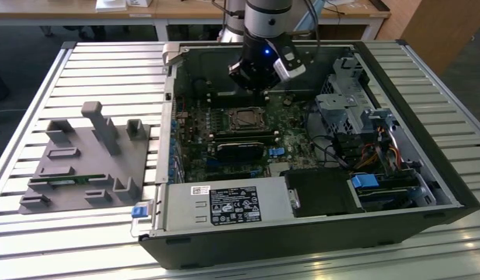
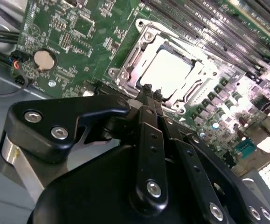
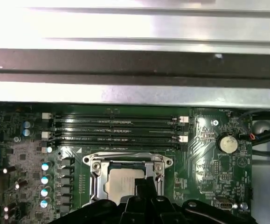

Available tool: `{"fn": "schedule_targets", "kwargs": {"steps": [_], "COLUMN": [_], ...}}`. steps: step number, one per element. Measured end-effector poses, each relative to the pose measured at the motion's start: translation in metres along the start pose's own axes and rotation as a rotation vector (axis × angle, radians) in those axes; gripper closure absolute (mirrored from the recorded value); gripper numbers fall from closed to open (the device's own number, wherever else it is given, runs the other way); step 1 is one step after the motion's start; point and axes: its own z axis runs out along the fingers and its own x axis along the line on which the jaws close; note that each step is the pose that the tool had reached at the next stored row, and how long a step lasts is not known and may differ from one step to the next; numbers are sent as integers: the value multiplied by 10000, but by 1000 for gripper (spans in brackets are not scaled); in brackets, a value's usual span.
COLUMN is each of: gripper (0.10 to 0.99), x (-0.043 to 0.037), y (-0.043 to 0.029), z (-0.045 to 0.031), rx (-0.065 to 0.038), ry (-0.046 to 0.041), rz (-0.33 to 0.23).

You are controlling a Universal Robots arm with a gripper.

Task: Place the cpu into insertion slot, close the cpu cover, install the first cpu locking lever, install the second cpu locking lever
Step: 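Install the second cpu locking lever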

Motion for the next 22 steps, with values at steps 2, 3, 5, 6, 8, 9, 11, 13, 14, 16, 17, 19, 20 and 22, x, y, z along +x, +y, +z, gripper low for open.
{"fn": "schedule_targets", "kwargs": {"steps": [2,3,5,6,8,9,11,13,14,16,17,19,20,22], "gripper": [980,980,980,980,980,980,980,980,980,980,980,980,980,980], "x": [0,1,1,1,2,2,2,2,2,3,3,3,4,4], "y": [-47,-75,-141,-174,-222,-231,-240,-259,-267,-281,-294,-328,-345,-397], "z": [-2,-3,-5,-4,7,13,21,33,41,55,62,73,78,83], "rx": [-10,-20,-40,-51,-96,-175,-438,-587,-593,-594,-591,-592,-592,-594], "ry": [0,0,0,0,0,1,-1,-1,-2,-1,0,0,-1,-1], "rz": [0,0,1,0,0,0,-2,-2,-2,-2,-2,-2,-2,-2]}}
